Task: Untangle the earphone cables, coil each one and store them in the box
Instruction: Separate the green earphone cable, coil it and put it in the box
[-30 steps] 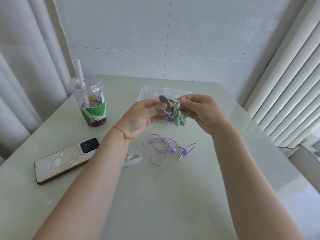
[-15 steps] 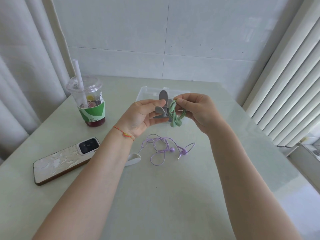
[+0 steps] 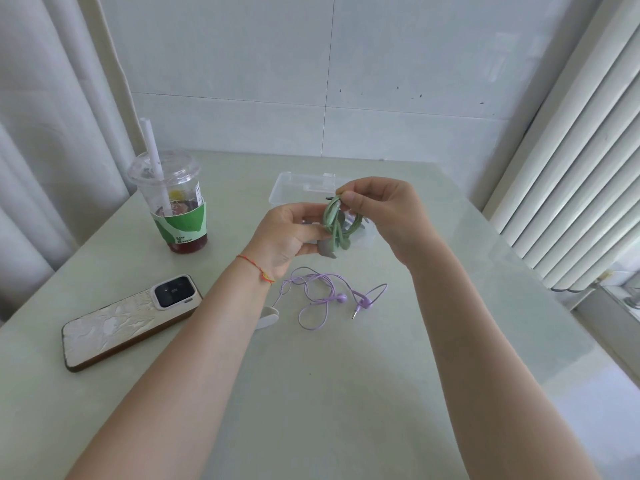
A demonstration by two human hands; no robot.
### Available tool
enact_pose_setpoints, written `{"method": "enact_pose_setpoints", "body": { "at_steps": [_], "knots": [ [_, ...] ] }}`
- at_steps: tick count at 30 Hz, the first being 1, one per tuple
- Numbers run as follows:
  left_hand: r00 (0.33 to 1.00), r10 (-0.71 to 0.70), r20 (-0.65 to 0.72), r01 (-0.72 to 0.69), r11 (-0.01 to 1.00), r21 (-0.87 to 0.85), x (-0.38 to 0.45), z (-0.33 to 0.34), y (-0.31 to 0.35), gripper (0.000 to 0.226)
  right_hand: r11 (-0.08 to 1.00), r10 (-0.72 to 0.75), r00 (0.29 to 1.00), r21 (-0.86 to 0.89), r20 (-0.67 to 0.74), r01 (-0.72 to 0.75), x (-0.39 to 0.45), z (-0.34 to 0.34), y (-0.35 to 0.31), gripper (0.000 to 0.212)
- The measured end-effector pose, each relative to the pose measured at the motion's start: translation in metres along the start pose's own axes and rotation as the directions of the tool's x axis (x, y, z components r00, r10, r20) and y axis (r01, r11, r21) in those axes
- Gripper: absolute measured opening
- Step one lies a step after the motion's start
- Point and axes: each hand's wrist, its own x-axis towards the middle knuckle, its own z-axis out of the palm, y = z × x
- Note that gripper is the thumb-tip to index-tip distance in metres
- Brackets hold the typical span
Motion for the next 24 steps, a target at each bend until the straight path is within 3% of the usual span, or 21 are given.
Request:
{"method": "enact_pose_setpoints", "body": {
  "at_steps": [7, 17, 24],
  "knots": [
    [0.998, 0.045, 0.048, -0.046, 0.999, 0.019, -0.002, 0.005, 0.001, 0.022, 0.997, -0.030, 0.995, -0.076, -0.097, 0.022, -0.001, 0.006, -0.001, 0.008],
    [0.995, 0.102, 0.015, -0.103, 0.992, 0.067, -0.003, 0.010, 0.003, 0.029, 0.985, -0.042, 0.987, -0.174, -0.158, 0.014, -0.002, 0.010, -0.003, 0.007],
    [0.985, 0.160, -0.068, -0.138, 0.959, 0.248, 0.000, 0.017, 0.003, 0.037, 0.988, -0.078, 0.968, -0.151, -0.237, 0.042, -0.001, 0.009, -0.003, 0.008]
  ]
}}
